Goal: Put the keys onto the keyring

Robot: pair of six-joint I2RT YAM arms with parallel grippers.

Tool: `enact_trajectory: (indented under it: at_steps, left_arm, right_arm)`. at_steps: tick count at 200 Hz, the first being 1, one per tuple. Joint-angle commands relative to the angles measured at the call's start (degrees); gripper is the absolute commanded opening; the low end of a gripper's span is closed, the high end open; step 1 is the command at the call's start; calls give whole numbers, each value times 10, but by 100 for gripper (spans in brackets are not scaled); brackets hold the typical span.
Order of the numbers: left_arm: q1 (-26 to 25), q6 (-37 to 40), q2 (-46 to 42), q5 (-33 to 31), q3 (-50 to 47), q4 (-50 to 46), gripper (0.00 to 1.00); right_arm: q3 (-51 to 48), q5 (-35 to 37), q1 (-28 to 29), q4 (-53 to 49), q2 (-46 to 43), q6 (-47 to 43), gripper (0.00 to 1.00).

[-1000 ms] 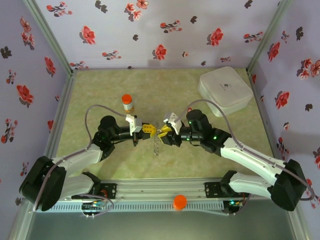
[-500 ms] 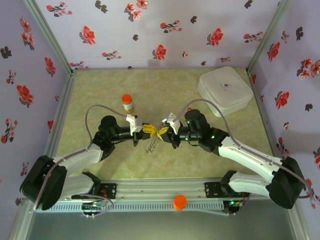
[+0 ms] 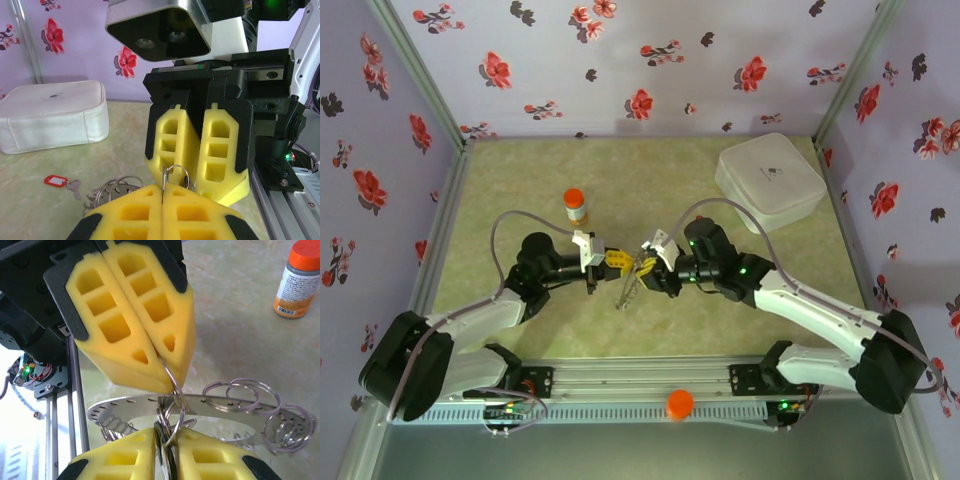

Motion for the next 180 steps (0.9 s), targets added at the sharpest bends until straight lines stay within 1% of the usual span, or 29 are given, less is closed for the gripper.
enact_trajectory:
  at_steps: [1, 15, 38, 55, 70, 87, 109, 151, 164, 180]
  left_arm:
    - [-4, 0, -13, 14, 10, 50, 0]
    - [-4, -1, -12, 15, 10, 51, 0]
    - [-4, -1, -11, 14, 10, 51, 0]
    - [-4, -1, -13, 15, 10, 52, 0]
    - [-4, -1, -14, 15, 10, 53, 0]
    - [-4, -1, -19, 15, 11, 52, 0]
    - [-4, -4, -27, 18, 13, 55, 0]
    - [-9, -11, -28, 27, 12, 62, 0]
    - [-10, -10, -27, 29, 12, 62, 0]
    - [-11, -10, -28, 30, 11, 61, 0]
  right_arm:
    - [-3, 16, 2, -25, -22, -15, 18]
    - [-6, 20, 2, -25, -23, -16, 15]
    - [-3, 2, 3, -22, -18, -14, 6]
    - [1, 7, 2, -35, -16, -23, 0]
    - [5, 27, -1, -56, -18, -30, 0]
    - [13, 33, -5, -83, -14, -37, 0]
    - [31, 18, -6, -107, 6, -40, 0]
    - [57, -6, -6, -119, 58, -26, 0]
    - [62, -7, -6, -122, 66, -25, 3]
    - [66, -2, -8, -129, 68, -25, 9]
